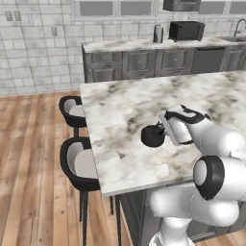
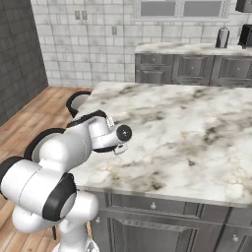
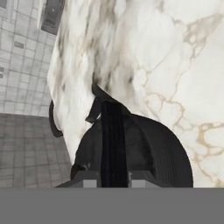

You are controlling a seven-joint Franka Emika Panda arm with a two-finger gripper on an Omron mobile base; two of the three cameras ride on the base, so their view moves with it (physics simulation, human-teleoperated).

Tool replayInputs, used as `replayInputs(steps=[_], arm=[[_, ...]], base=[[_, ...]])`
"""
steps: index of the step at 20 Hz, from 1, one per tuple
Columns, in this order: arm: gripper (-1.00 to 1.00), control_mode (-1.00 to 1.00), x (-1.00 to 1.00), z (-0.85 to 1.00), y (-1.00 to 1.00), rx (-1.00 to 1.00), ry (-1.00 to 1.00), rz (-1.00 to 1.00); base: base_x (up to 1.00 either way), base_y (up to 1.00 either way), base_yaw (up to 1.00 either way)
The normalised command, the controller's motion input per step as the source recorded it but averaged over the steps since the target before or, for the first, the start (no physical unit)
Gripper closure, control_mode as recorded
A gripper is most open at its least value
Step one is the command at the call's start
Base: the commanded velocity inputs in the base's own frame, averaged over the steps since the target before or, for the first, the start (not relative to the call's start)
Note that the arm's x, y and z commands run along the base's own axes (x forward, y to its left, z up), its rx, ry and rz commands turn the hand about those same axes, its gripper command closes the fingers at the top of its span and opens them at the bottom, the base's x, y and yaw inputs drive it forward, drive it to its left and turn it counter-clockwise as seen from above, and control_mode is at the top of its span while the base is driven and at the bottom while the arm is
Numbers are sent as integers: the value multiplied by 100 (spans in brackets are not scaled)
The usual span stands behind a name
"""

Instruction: The kettle is done boiling. Turn off the stove, then wait for 300 timesteps before moving the kettle to the dining table.

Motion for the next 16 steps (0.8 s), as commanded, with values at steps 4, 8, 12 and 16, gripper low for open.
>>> replayInputs(steps=[4,8,12,16], arm=[[100,-100,0,-11,4,0,-5,0],[100,-100,3,-12,2,0,0,0],[100,-100,6,-12,1,0,0,0],[100,-100,5,-13,2,0,0,0]], base=[[0,0,0],[0,0,0],[0,0,0],[0,0,0]])
